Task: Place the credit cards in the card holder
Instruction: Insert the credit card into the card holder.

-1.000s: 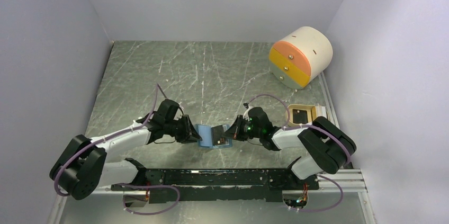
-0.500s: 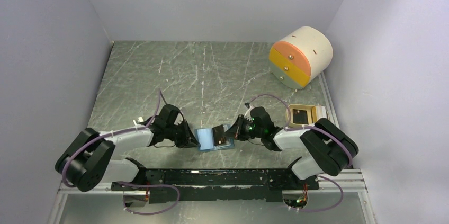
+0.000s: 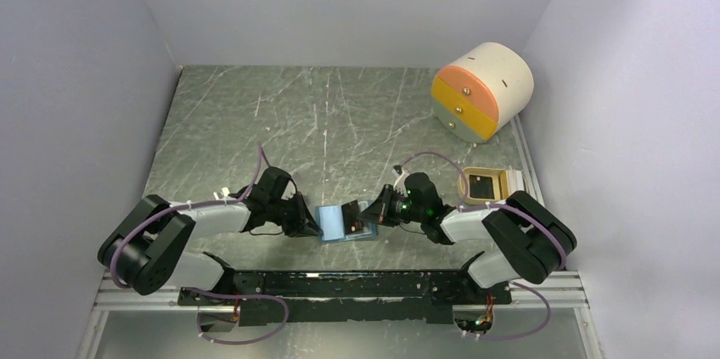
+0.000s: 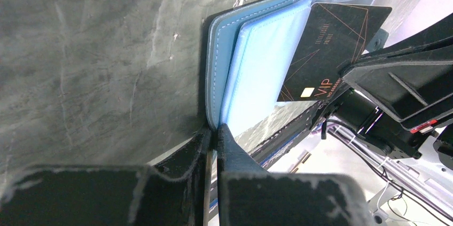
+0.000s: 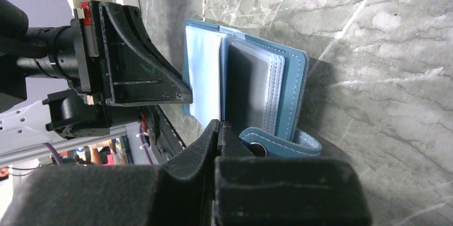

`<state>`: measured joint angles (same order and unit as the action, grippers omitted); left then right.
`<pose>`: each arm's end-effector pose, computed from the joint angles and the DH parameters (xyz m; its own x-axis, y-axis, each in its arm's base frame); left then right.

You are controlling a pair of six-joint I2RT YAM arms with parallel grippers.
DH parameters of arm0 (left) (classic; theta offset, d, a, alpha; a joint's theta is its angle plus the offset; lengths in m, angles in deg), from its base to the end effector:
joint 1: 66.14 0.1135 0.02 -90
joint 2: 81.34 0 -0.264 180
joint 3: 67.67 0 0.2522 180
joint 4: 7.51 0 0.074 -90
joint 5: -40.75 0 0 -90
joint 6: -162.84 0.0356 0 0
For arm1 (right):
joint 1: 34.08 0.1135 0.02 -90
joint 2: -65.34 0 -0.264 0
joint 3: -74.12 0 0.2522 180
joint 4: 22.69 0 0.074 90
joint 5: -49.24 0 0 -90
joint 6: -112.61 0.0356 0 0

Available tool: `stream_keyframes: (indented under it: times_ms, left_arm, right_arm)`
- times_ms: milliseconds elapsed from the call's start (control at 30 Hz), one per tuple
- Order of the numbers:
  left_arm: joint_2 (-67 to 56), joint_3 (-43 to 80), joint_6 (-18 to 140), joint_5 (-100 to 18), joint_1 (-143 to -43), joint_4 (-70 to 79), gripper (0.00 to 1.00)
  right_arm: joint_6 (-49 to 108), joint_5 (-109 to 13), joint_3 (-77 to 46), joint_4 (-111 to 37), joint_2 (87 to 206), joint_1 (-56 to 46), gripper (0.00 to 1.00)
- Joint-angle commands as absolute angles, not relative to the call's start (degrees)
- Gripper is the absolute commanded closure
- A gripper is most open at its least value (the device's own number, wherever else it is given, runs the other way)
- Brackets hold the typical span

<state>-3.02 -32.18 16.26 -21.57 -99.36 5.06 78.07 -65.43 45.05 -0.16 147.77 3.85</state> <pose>0.1678 -0.1297 0.1137 -0.9684 -0.2493 0.0064 -0.1860 0.7048 -0.6846 0.1700 0.1513 0.1183 -0.9222 0.2303 -0.3107 -0.1440 0.5410 0.8286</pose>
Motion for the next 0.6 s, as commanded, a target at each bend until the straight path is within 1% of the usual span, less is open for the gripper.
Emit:
stream_keyframes:
  times_ms: [0, 233, 567]
  left_arm:
    - [-1.7, -31.1, 17.2, -22.4, -99.5, 4.1, 0.91]
    - [-1.0, -31.0, 17.6, -22.0, -99.5, 3.9, 0.91]
    - [-1.8, -30.3, 17.8, -21.4, -99.5, 4.4, 0.91]
  right_arm:
    - [78.2, -66.5, 45.8, 2.6, 148.6, 3.7, 1.0]
    - [81.7, -69.5, 46.6, 9.6, 154.2, 3.7, 1.0]
    - [83.0, -68.2, 45.7, 10.2, 157.1, 3.9, 1.0]
